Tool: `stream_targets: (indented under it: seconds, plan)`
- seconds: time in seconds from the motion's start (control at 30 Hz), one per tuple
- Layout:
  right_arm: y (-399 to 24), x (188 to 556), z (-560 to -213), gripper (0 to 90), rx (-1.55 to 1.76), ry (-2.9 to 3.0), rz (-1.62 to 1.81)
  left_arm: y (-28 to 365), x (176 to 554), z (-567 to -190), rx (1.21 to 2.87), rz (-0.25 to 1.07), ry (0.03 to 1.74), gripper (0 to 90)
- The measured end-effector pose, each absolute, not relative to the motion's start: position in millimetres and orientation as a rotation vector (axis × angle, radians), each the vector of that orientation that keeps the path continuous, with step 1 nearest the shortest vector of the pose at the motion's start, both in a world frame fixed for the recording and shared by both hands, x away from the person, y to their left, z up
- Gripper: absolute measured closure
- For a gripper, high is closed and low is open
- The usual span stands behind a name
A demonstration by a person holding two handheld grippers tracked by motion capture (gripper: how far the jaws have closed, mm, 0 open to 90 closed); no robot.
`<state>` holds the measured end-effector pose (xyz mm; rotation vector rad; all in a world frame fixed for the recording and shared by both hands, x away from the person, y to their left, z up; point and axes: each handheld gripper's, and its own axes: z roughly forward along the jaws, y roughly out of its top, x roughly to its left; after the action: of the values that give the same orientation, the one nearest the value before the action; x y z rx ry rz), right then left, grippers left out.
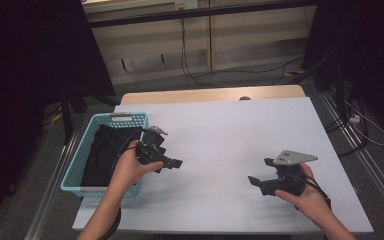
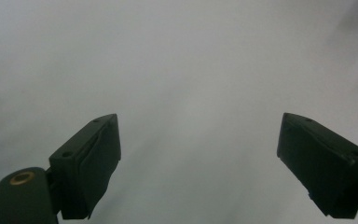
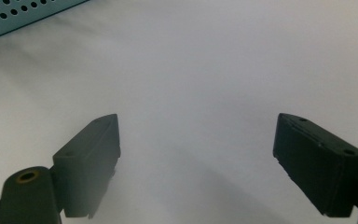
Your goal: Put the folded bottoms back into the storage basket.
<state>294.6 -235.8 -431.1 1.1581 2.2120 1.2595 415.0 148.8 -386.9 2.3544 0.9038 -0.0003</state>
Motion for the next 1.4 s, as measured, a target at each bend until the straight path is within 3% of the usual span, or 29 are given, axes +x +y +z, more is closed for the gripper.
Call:
stream_targets:
  seconds: [1.4]
  plan:
    - [-257,274,-447,13.4,1.195,2.227,1.235,173,370,-414,2.26,0.028,0.812,10.3]
